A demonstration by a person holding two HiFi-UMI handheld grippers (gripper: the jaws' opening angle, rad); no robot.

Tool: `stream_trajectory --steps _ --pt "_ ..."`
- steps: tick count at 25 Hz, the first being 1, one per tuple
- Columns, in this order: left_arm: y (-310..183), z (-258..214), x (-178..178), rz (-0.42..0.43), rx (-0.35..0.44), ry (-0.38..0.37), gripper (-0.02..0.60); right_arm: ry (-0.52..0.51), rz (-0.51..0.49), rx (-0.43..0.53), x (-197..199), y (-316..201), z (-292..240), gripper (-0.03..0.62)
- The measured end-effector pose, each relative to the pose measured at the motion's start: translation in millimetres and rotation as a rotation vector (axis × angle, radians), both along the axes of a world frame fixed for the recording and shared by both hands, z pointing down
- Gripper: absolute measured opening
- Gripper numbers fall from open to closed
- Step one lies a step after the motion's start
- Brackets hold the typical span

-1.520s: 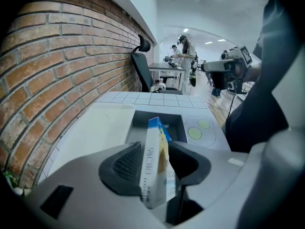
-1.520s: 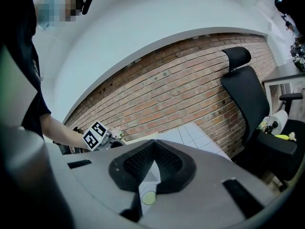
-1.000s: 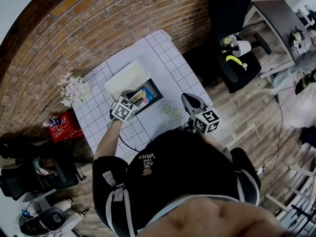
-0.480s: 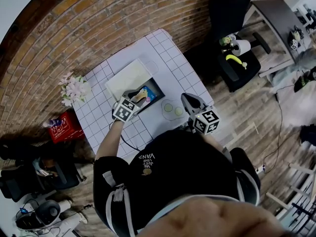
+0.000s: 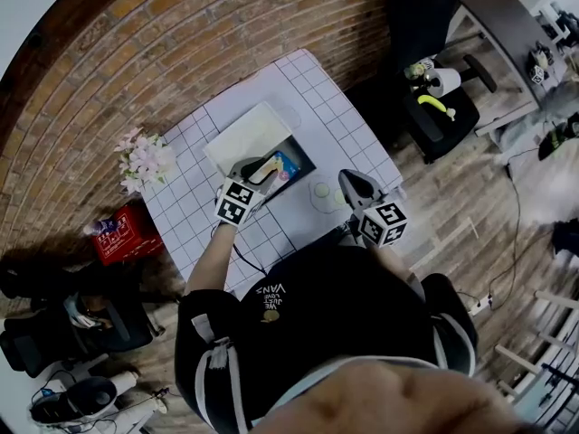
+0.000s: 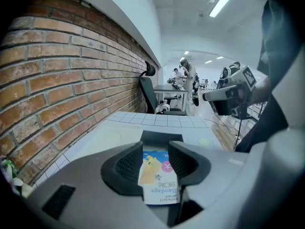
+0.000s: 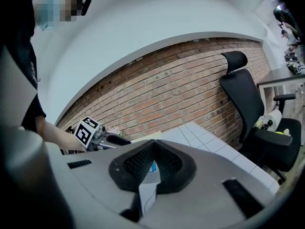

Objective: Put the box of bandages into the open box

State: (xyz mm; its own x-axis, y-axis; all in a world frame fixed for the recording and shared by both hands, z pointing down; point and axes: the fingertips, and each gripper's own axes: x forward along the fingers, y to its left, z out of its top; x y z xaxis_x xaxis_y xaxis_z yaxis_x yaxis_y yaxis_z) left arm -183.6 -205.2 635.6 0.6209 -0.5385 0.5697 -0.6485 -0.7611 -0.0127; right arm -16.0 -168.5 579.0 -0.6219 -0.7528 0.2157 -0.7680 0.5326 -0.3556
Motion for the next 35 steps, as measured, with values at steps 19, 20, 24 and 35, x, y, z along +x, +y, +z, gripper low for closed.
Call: stream_trajectory --steps 19,20,24,35 --pt "37 -56 -28 -0.122 0.131 0.226 0.036 0.025 0.08 0.02 -12 32 -8 -0.003" --pt "40 -59 -27 -0.132 0.135 0.231 0.033 0.024 0.077 0.021 -11 34 -9 -0.003" --pt "52 -68 -26 -0.175 0.153 0.246 0.023 0.019 0.053 0.024 -9 43 -12 -0.003" --pt "103 -77 -8 -0.253 0.148 0.273 0.012 0.0 -0.007 0.045 6 75 -21 -0.003"
